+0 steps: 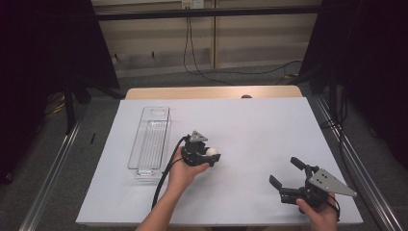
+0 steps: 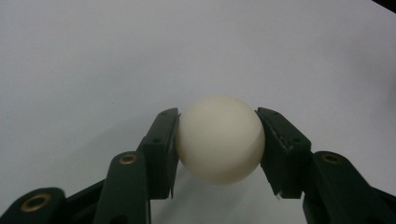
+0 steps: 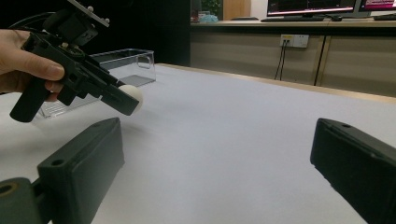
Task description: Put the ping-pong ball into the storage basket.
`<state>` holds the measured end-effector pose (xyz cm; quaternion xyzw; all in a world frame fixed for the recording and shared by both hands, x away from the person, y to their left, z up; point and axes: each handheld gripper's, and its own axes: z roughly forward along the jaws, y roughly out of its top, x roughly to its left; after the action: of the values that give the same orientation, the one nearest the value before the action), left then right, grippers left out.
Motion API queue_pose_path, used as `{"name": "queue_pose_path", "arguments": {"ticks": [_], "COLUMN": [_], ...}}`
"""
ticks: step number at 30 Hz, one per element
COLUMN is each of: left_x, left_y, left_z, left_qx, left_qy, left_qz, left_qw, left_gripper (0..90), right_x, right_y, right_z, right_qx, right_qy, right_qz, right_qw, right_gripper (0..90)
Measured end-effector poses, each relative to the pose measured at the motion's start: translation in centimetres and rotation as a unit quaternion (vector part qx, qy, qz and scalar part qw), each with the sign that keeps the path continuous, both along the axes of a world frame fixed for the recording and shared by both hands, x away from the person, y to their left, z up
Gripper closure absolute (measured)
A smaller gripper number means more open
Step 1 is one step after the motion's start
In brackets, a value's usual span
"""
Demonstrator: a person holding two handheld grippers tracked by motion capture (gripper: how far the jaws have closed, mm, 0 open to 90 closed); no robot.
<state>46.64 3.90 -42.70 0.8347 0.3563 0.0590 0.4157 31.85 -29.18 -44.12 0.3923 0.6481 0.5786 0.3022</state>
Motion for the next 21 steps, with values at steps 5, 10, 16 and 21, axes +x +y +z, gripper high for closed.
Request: {"name": "queue_pose_path", "arguments": {"ticks": [5,10,16,21], "left_x": [0.02,0.03,0.09,0.15], "left_y": [0.24,0.51,0.56,0.83], "left_z": [0.11,0.29,0.26,0.4], "left_qx": [-0.001,0.001,-0.001,0.003], "left_qy": [0.0,0.004,0.004,0.005], "left_qz": [0.003,0.004,0.004,0.005], "left_qw": [1.0,1.0,1.0,1.0], "left_gripper": [51.3,51.3,51.3,51.2], "right_x": [0.0,0.02,0.03,0.02], "right_y": [0.01,0.0,-0.01,-0.05], "right_z": [0.0,0.0,-0.02,-0.03], "right_qx": [0.0,0.0,0.001,0.001], "right_qy": [0.0,0.0,-0.001,0.001], "right_qz": [0.001,0.0,-0.001,0.0], "right_qw": [1.0,1.0,1.0,1.0], "right_gripper": [2.4,2.4,2.4,2.4]}}
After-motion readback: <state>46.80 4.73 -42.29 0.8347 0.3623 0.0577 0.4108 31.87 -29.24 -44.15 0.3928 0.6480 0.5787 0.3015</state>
